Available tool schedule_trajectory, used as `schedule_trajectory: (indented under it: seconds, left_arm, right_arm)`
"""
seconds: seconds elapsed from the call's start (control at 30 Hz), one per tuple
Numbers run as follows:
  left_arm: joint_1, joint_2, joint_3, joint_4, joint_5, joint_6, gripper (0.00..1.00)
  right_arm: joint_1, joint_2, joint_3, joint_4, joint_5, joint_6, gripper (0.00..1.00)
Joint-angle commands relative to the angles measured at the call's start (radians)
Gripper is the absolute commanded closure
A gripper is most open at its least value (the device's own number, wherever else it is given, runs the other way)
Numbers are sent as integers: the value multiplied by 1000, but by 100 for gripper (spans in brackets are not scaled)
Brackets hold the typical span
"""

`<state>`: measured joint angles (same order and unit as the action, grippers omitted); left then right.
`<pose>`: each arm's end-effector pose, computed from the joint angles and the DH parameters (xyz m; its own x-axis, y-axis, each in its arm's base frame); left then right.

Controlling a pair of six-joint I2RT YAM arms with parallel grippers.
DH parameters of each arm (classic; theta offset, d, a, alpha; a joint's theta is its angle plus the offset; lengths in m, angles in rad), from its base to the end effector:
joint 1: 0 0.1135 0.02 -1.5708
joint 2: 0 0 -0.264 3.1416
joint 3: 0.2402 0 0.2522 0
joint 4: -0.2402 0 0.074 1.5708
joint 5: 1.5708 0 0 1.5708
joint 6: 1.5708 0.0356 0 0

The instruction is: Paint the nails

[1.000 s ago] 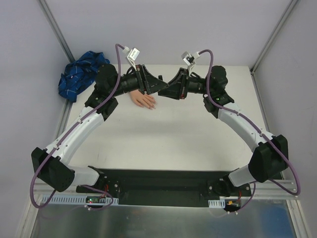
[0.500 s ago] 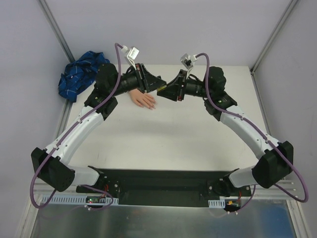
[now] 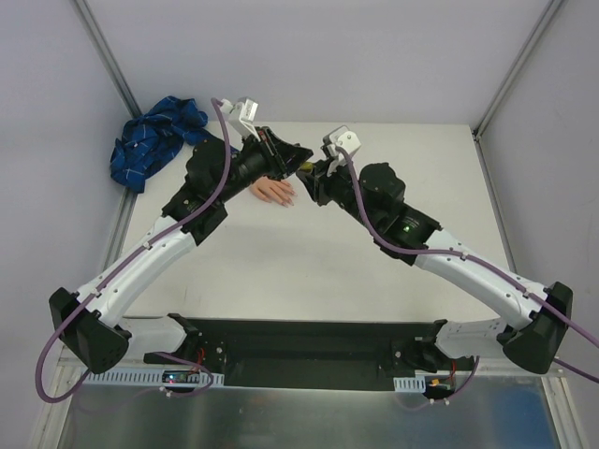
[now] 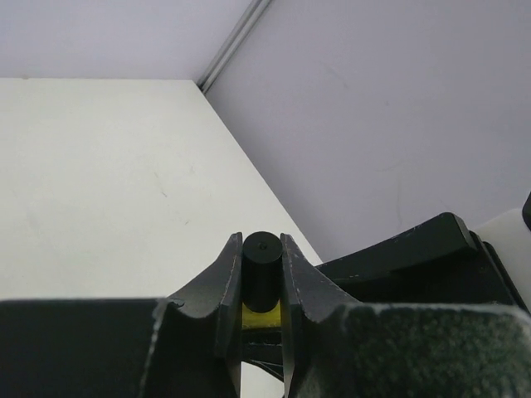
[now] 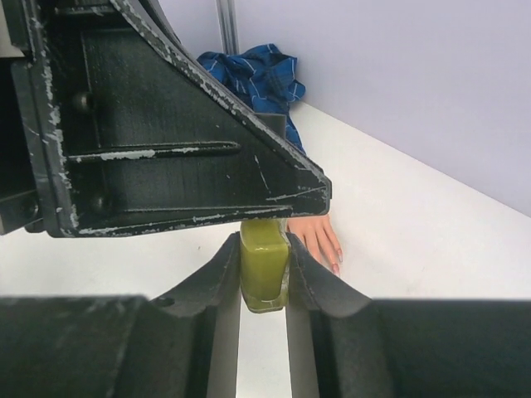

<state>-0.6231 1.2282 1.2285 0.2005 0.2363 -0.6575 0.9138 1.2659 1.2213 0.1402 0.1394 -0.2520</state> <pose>0.2247 -0.1717 0.4439 -0.3324 -0.4928 -0.8042 0.6955 0.4478 -0.5619 0.1852 0.2321 0.4248 0.2309 -0.1049 -0.9673 -0.6630 0.7106 -0.2354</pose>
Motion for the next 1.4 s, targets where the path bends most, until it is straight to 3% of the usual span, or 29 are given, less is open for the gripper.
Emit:
schedule_trajectory:
  seconds: [0.0, 0.1, 0.13, 0.2, 0.23, 0.33, 0.37, 0.53, 0.67, 0.77, 0.8, 0.9, 1.3, 1.37]
  left_arm:
    - [-30, -48, -26, 43, -55, -57, 100]
    - [-40, -47, -3, 22, -51, -62, 100]
    - [-40, -45, 8, 4, -36, -63, 92]
    - [-38, -52, 26, -13, 17, -53, 61]
    - [-38, -56, 25, -13, 35, -45, 38]
    - [-17, -84, 22, -15, 124, -25, 22]
    - [-6, -90, 22, -15, 153, -37, 21]
    - [72, -75, 34, -12, 362, -54, 21]
    - [114, -58, 52, -16, 475, -70, 31]
    - [134, -46, 86, -39, 554, -56, 36]
    - [135, -41, 100, -80, 566, -47, 43]
    - [138, -42, 129, -162, 580, -10, 47]
    - [152, 5, 215, -360, 609, 59, 45]
    - [152, 19, 235, -380, 617, 65, 49]
  right_arm:
    - [-1, -31, -22, 79, 6, -58, 100]
    - [-3, -37, -14, 61, 0, -67, 100]
    - [-7, -37, -2, 36, -24, -66, 100]
    - [-65, -25, 23, -10, -208, -17, 100]
    - [-85, -20, 43, -45, -272, 0, 100]
    - [-163, -8, 56, -74, -524, 57, 100]
    - [-211, 1, 64, -73, -667, 77, 100]
    - [-291, 27, 72, -51, -944, 187, 100]
    - [-328, 35, 76, -27, -1112, 244, 100]
    - [-342, 26, 72, -28, -1130, 247, 100]
    - [-345, 24, 69, -30, -1129, 247, 100]
    - [-352, 23, 69, -31, -1137, 247, 100]
    - [-359, 32, 83, -31, -1161, 244, 100]
    - [-359, 30, 84, -31, -1164, 244, 100]
